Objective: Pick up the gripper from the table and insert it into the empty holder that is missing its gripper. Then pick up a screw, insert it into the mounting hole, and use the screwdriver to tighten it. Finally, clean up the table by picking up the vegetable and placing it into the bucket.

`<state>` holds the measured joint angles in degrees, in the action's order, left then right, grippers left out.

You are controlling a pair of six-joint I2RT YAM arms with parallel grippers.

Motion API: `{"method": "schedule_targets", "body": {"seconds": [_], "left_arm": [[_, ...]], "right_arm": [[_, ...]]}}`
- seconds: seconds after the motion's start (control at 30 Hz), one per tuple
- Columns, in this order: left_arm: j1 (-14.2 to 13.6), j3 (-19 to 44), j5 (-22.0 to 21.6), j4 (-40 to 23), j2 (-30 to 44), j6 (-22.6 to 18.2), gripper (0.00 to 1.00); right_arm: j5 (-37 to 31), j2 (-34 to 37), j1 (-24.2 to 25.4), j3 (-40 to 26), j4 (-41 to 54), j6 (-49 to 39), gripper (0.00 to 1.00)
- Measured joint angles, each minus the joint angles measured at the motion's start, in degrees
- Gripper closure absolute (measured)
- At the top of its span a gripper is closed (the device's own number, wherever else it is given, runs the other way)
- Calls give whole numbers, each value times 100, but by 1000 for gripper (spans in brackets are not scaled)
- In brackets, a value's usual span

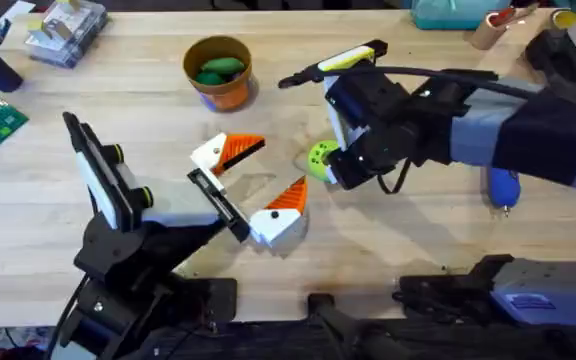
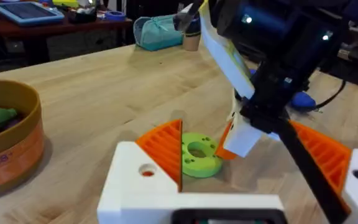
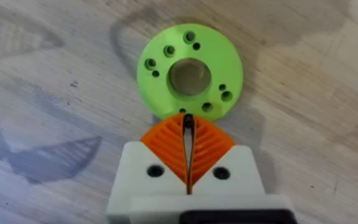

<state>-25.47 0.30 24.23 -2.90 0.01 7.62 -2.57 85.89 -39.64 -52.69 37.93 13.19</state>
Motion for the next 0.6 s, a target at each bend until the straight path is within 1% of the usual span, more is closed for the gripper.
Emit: {"method": "schedule_targets", "body": {"seconds": [0.17, 0.3, 0.43, 0.6], "left_arm": [[0, 0, 0, 0, -2, 0, 8], [0, 0, 0, 2, 0, 0, 8], [0, 0, 0, 0, -2, 0, 8], [0, 0, 0, 0, -2, -2, 8]], "right_arm": [[0, 0, 0, -2, 12, 0, 994], [6, 2, 50, -287, 616, -38, 995], [2, 22, 204, -1206, 1283, -311, 995], [14, 22, 444, -2479, 1778, -607, 995]]}}
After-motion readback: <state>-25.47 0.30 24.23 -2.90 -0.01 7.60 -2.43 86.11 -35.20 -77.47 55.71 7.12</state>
